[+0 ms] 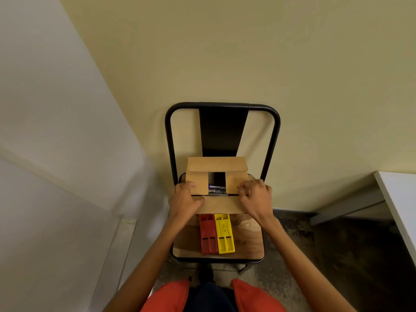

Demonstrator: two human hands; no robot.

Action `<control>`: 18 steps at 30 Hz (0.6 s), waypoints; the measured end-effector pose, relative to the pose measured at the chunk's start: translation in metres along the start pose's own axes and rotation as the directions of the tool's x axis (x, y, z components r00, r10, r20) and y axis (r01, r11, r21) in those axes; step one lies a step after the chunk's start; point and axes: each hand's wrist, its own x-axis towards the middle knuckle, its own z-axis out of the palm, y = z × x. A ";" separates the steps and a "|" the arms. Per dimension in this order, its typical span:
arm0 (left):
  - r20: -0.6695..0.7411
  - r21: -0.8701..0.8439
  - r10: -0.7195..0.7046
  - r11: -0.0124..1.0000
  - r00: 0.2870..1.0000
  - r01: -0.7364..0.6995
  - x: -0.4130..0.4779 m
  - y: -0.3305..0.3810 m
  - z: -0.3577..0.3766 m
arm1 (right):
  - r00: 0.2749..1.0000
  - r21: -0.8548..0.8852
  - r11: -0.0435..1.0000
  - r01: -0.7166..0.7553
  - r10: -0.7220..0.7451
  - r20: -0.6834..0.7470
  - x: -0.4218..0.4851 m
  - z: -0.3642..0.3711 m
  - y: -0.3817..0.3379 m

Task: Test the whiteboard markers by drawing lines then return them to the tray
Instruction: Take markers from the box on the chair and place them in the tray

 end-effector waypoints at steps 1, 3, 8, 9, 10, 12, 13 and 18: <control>-0.013 0.035 -0.001 0.999 1.000 0.001 0.005 0.007 0.000 | 0.998 -0.041 0.999 -0.004 0.006 0.063 0.008 0.001 -0.004; -0.035 0.060 0.003 0.998 0.999 -0.001 0.014 0.018 0.001 | 0.988 -0.091 0.996 0.003 0.011 0.152 0.021 0.004 -0.011; -0.049 0.095 -0.007 0.995 0.999 0.011 0.031 0.027 0.008 | 0.988 -0.050 0.999 -0.005 0.013 0.154 0.036 0.014 -0.022; -0.049 0.096 -0.001 0.995 0.999 0.006 0.034 0.025 0.010 | 0.989 -0.041 0.999 0.001 0.005 0.151 0.039 0.016 -0.023; -0.038 0.093 -0.008 0.996 0.999 0.011 0.034 0.024 0.011 | 0.988 -0.039 0.999 0.004 0.002 0.154 0.042 0.018 -0.025; -0.029 0.076 -0.013 0.997 0.999 0.016 0.033 0.020 0.015 | 0.987 -0.047 0.999 -0.007 0.014 0.161 0.049 0.022 -0.027; -0.028 0.064 -0.014 0.998 1.000 0.015 0.033 0.018 0.018 | 0.987 -0.056 0.998 -0.015 0.024 0.162 0.053 0.023 -0.028; -0.053 0.007 0.004 1.000 0.999 -0.004 0.028 0.014 0.024 | 0.989 -0.144 0.989 -0.024 0.045 0.142 0.068 0.030 -0.030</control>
